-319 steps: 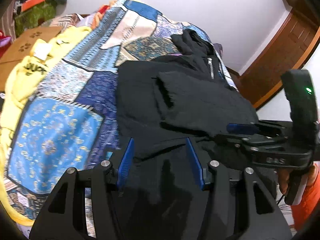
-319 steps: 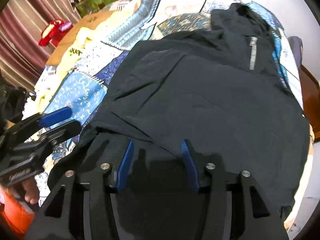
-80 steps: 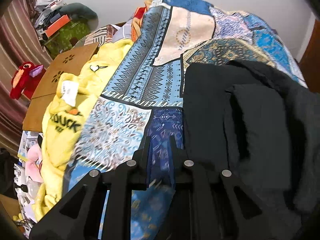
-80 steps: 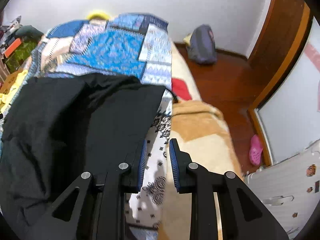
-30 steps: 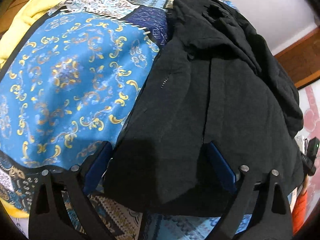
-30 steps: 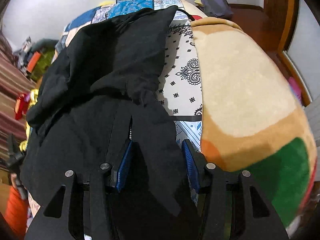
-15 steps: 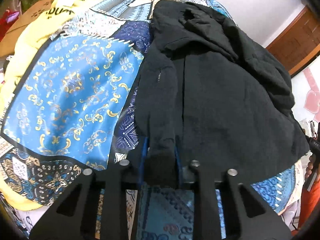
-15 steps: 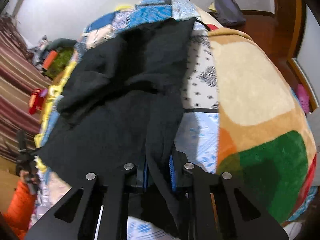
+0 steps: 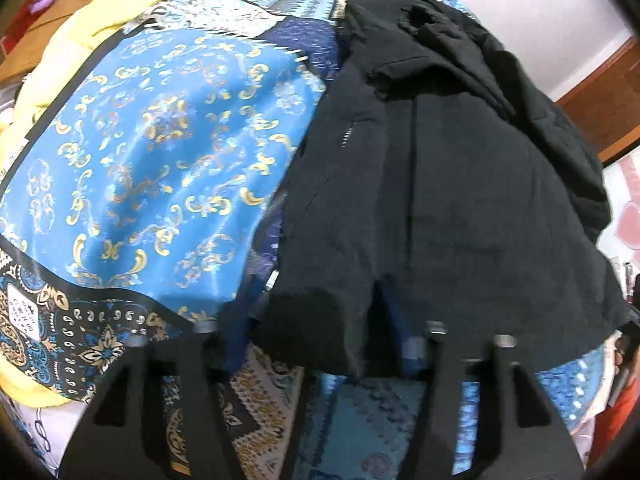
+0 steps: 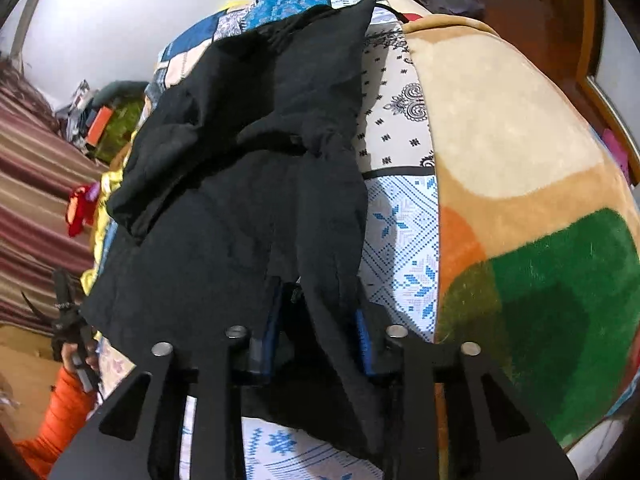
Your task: Fold large clothes
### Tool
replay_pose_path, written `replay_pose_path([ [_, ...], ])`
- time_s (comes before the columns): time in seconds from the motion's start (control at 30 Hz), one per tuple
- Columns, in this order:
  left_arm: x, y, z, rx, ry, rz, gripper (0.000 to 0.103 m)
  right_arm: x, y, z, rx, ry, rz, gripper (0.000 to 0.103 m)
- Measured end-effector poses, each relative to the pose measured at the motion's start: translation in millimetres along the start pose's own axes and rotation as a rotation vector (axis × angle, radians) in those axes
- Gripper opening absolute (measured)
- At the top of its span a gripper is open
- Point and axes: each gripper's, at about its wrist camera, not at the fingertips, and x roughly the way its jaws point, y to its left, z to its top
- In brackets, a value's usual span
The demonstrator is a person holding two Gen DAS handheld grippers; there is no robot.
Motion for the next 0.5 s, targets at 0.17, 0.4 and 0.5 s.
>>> replay_pose_path([
  [0.17,-29,-28,9,0.12,-0.001,0.003,0.022,-24,26,10,-0.081,-0.043,0.01,0.011],
  [0.4,-112,-71,62,0.134,-0.178,-0.158,0.022,-61,52,52,-0.117,-0.181,0.056,0.007],
  [0.5,-124,-79,98,0.109,-0.224,-0.197,0.021,-71,55,77,-0.095,-0.22,0.108,0.007],
])
